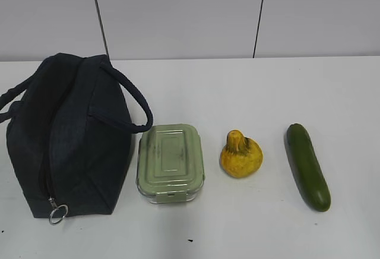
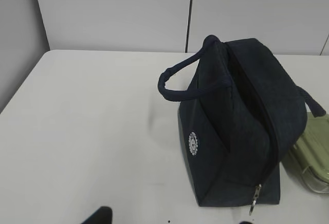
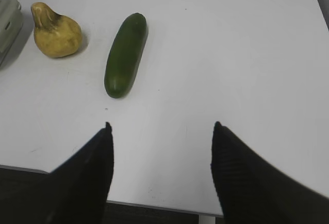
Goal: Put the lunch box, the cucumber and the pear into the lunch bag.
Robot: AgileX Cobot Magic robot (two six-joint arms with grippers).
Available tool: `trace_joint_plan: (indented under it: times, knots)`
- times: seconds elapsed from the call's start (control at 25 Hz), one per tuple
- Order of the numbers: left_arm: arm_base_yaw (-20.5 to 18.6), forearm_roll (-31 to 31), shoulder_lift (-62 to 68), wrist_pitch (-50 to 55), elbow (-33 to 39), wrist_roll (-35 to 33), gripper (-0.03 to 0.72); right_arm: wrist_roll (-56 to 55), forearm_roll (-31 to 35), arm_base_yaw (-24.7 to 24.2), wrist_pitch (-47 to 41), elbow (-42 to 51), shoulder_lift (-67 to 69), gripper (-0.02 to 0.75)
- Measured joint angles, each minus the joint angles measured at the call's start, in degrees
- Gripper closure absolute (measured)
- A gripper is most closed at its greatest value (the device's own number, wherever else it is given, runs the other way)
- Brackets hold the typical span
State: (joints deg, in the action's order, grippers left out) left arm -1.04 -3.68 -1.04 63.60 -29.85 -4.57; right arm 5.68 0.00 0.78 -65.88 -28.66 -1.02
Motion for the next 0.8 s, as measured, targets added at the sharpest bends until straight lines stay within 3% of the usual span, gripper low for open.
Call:
trace_joint_plan:
  times: [0.36, 0.8]
  knots:
    - [0.00, 0.00, 0.00, 0.00, 0.00, 0.00, 0.253, 0.00, 0.00, 0.00, 0.00, -0.40, 2.13, 0.268]
    - [0.00, 0.00, 0.00, 0.00, 0.00, 0.00, 0.253, 0.98, 9.54, 0.00, 6.65, -8.31, 24.67, 0.268]
